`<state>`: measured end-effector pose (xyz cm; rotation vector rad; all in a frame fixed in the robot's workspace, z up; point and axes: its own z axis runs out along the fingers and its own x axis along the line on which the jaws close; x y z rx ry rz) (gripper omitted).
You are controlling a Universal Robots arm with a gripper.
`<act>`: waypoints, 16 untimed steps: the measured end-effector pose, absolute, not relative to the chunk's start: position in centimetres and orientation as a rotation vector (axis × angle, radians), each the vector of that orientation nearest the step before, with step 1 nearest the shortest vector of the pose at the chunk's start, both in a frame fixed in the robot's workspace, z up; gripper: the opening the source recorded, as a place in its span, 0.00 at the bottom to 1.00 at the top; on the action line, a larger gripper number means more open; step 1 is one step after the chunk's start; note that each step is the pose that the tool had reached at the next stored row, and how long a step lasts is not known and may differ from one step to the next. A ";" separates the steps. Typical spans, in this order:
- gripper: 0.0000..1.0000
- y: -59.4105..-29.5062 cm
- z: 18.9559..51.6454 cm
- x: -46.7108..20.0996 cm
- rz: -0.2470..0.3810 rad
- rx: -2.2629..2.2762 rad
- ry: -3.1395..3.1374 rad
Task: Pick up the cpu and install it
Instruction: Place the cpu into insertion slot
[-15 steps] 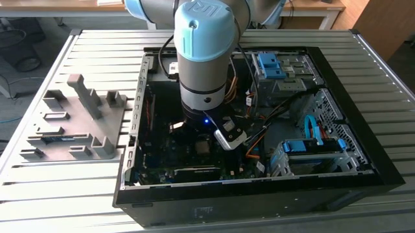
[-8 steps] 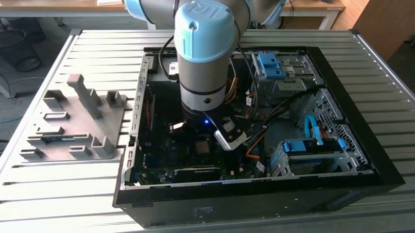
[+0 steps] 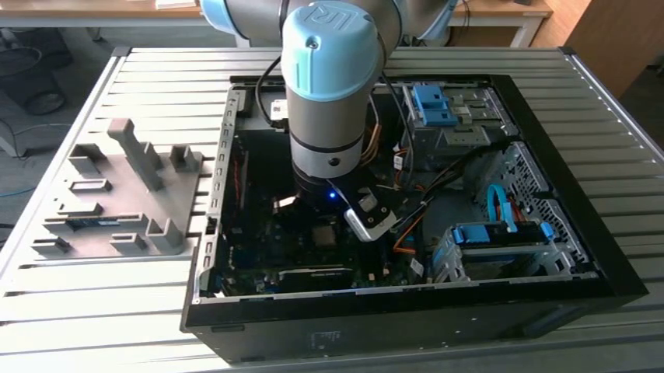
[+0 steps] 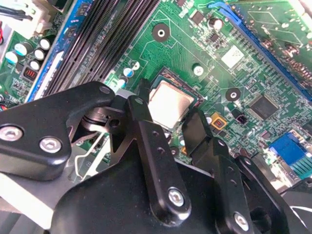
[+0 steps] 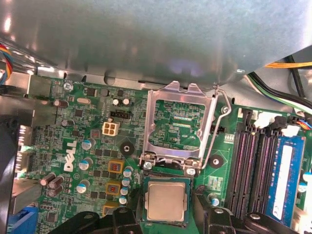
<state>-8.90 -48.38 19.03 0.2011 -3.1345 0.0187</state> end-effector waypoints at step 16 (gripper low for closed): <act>0.44 -48.4 19.0 -8.9 0.019 0.201 -3.134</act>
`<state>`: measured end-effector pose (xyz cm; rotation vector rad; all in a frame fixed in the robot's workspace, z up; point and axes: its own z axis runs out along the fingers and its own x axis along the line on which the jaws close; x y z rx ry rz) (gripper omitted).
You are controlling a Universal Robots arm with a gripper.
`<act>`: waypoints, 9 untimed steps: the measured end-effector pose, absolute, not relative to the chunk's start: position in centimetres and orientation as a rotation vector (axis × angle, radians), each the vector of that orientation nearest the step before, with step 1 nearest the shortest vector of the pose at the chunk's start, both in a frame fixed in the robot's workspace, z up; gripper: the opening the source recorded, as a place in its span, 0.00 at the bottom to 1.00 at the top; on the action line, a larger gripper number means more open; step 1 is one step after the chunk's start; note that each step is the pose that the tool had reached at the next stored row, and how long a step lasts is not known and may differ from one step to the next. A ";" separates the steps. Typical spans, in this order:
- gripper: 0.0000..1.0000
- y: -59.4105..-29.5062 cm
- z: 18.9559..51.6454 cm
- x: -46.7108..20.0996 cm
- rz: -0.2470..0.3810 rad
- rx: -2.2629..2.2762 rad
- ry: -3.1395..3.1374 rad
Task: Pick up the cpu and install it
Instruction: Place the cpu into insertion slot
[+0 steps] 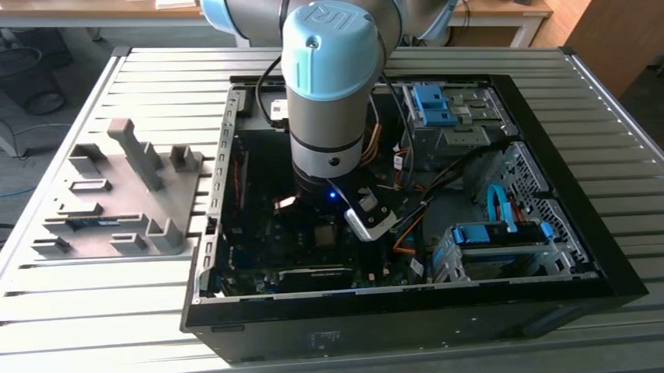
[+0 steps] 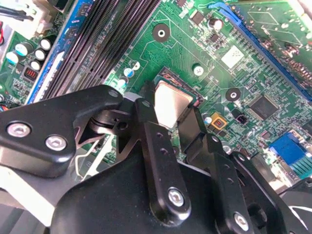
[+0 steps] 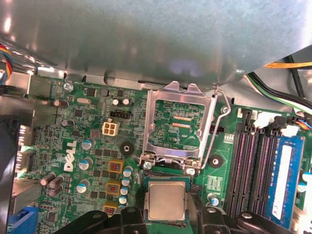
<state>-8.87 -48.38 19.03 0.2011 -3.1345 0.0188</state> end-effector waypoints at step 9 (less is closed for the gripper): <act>0.44 -48.4 19.4 -8.9 0.018 0.200 -3.135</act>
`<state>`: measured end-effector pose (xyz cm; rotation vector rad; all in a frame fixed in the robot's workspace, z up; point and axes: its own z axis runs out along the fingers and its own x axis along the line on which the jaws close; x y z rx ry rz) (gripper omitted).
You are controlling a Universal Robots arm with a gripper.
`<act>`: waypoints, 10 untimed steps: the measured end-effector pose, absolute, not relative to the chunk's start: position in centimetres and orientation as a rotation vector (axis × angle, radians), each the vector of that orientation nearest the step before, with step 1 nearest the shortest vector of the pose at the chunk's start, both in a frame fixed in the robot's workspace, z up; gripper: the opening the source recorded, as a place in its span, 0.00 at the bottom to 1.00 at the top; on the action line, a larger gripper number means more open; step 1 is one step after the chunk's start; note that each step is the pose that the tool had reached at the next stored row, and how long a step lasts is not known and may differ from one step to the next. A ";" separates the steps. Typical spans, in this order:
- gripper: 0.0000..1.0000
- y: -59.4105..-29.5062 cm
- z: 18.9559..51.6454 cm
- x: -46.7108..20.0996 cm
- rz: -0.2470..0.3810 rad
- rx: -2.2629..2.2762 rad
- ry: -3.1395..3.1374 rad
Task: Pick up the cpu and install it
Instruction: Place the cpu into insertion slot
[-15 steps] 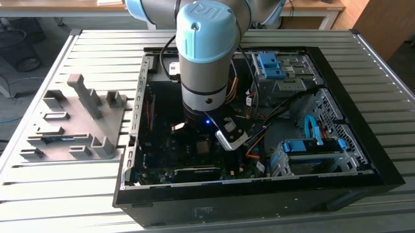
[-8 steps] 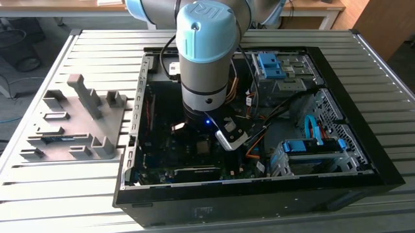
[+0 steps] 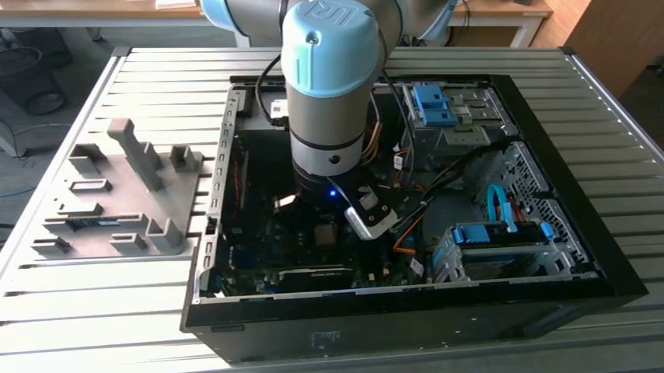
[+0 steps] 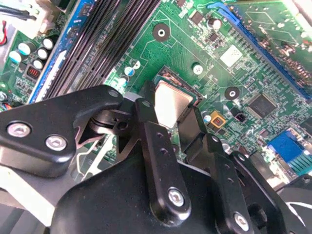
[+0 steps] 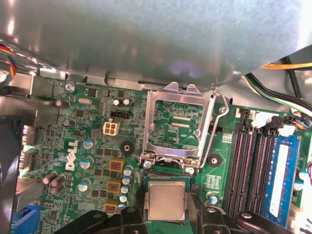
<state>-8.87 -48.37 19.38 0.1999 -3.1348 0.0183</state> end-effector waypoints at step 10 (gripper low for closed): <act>0.44 -48.4 19.4 -8.9 0.019 0.045 -3.140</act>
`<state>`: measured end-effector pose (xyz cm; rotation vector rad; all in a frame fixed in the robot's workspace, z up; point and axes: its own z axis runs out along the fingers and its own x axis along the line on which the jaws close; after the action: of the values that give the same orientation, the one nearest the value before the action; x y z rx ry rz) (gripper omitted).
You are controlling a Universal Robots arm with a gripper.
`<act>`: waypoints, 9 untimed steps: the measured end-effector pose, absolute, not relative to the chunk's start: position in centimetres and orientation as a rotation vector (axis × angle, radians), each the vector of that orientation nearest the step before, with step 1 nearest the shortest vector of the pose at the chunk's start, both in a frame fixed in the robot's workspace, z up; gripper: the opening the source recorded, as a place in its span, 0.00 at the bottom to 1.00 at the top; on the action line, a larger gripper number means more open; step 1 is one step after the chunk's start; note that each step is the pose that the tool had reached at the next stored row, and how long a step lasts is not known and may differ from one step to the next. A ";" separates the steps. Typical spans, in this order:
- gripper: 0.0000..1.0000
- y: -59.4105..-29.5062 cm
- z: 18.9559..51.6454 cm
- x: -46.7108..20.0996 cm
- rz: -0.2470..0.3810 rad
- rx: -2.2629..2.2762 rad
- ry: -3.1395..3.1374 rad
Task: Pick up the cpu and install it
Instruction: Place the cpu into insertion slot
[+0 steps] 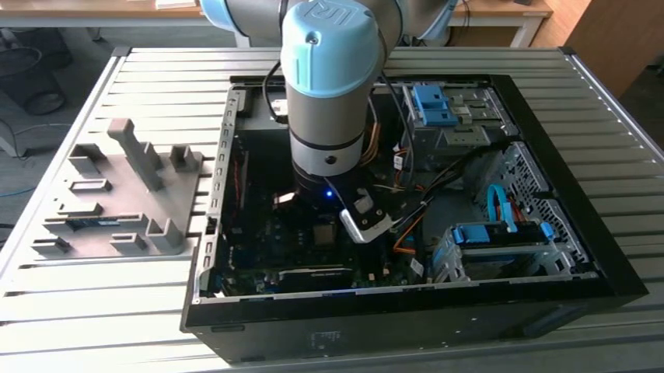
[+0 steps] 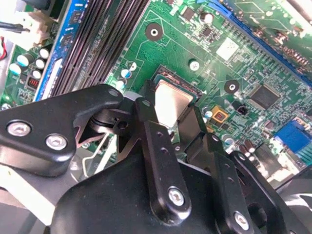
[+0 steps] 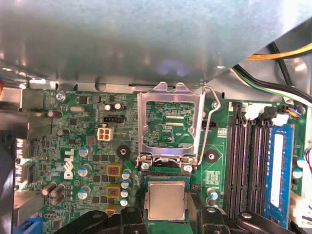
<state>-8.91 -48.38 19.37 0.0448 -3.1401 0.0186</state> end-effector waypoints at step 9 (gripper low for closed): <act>0.44 -48.5 19.3 -9.1 0.018 0.035 -3.140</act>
<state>-9.14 -48.53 19.31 0.0352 -3.1404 0.0183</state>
